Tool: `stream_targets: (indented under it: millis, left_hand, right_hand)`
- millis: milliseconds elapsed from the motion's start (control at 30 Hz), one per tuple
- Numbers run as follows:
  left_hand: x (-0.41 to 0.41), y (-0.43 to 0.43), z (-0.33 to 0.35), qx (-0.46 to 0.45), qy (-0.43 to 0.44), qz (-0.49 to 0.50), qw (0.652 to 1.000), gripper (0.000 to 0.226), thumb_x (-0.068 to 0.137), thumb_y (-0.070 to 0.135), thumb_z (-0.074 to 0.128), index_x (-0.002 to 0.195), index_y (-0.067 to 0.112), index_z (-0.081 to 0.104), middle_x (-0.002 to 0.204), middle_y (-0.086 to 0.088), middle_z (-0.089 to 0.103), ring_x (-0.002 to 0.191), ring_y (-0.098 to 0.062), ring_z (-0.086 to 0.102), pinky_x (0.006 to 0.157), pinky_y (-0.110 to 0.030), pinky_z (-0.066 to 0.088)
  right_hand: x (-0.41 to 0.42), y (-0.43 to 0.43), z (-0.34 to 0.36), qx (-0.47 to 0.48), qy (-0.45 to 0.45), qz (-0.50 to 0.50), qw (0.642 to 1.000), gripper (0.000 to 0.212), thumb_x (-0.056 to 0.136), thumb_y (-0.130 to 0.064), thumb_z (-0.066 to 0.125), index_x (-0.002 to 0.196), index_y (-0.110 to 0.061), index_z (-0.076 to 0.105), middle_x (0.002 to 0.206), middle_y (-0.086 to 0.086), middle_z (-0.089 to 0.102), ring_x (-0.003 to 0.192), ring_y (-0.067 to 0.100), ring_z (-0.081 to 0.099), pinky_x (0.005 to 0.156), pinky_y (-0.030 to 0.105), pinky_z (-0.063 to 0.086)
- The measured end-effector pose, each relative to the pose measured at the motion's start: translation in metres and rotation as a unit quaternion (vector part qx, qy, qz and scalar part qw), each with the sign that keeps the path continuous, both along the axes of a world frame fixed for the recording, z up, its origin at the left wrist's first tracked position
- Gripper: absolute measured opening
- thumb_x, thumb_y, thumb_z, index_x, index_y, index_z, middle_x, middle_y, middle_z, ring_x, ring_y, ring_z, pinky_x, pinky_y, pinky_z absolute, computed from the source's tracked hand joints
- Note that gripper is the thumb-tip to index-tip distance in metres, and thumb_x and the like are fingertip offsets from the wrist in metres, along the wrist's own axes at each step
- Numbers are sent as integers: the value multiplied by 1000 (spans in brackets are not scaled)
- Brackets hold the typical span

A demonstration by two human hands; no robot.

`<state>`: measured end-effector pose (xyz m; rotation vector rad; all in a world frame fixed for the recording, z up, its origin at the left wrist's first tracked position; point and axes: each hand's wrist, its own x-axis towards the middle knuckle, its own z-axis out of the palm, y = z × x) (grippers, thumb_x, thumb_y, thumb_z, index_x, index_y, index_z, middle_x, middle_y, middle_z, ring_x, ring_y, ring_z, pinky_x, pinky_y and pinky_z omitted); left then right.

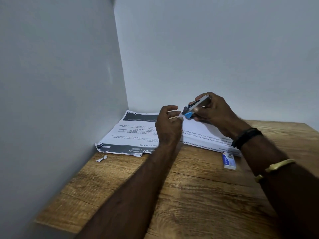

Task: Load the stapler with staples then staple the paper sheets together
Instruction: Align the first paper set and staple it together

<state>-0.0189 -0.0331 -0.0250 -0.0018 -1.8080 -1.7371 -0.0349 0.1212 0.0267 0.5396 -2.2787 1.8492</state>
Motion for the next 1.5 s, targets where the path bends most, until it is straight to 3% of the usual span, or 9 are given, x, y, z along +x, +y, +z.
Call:
stream_targets:
  millis: [300, 533, 800, 900, 1033, 1167, 1300, 1367, 1500]
  left_hand:
    - [1, -2, 0, -10, -12, 5, 1000, 29, 82, -3, 73, 106, 11, 67, 102, -4, 77, 95, -14, 74, 83, -25, 59]
    - [1, -2, 0, -18, -18, -1, 1000, 30, 82, -1, 74, 108, 12, 67, 97, 1, 74, 88, -9, 70, 79, -22, 59]
    - [-1, -2, 1, -16, -25, 20, 999, 15, 82, -1, 74, 89, 9, 66, 86, 0, 70, 72, 3, 61, 63, -3, 46]
    - [-1, 0, 2, -10, -33, 17, 999, 14, 83, -2, 68, 83, 8, 77, 84, -2, 76, 73, -4, 65, 71, -16, 51]
    - [-1, -1, 4, 7, -53, 13, 998, 24, 91, 1, 64, 104, 13, 81, 109, -1, 79, 95, -8, 68, 98, -29, 56]
    - [-2, -5, 5, -8, -46, 40, 998, 31, 91, 2, 64, 116, 16, 76, 127, -2, 72, 112, -12, 63, 106, -40, 54]
    - [-2, -5, 6, 16, -32, 44, 998, 43, 87, -2, 68, 127, 14, 70, 132, 1, 67, 113, -19, 65, 103, -42, 55]
    - [-3, -6, 5, 27, -29, 42, 998, 47, 86, 0, 70, 131, 15, 68, 130, 6, 66, 102, -15, 65, 98, -37, 57]
    - [-4, -6, 4, 54, -31, 32, 998, 48, 88, 1, 71, 133, 13, 66, 135, 1, 66, 90, 2, 59, 86, -16, 50]
  right_hand:
    - [4, -2, 14, 103, 47, 0, 994, 23, 93, 1, 67, 116, -2, 65, 111, 17, 74, 104, 29, 74, 94, 49, 60]
    - [5, -13, 13, 151, 100, -75, 981, 20, 95, -4, 68, 114, -7, 66, 110, 10, 75, 101, 20, 74, 94, 34, 58]
    - [4, -17, 9, 127, 93, -93, 983, 23, 92, -7, 71, 114, -7, 67, 111, 10, 75, 104, 23, 72, 96, 46, 58]
    - [7, -18, 9, 73, 85, -70, 991, 27, 93, -9, 71, 119, -8, 63, 110, 11, 74, 106, 25, 72, 95, 47, 59]
    - [12, -14, 16, 51, 88, -136, 986, 30, 94, -26, 70, 120, -13, 60, 110, 7, 73, 104, 22, 71, 94, 46, 58]
    - [27, -4, 22, 135, 60, -130, 980, 25, 89, -28, 71, 109, -14, 67, 93, 6, 74, 89, 26, 74, 87, 52, 60]
    - [48, -1, 14, 315, 11, -119, 942, 24, 75, -31, 82, 96, -26, 72, 87, -3, 75, 72, 12, 73, 74, 38, 62]
    - [56, -2, 4, 359, -26, -120, 925, 30, 67, -32, 86, 90, -29, 67, 83, -5, 75, 65, 12, 72, 63, 31, 60]
    - [60, -2, -18, 456, -24, -161, 875, 36, 67, -43, 82, 92, -27, 63, 92, -5, 69, 85, 19, 67, 69, 31, 53]
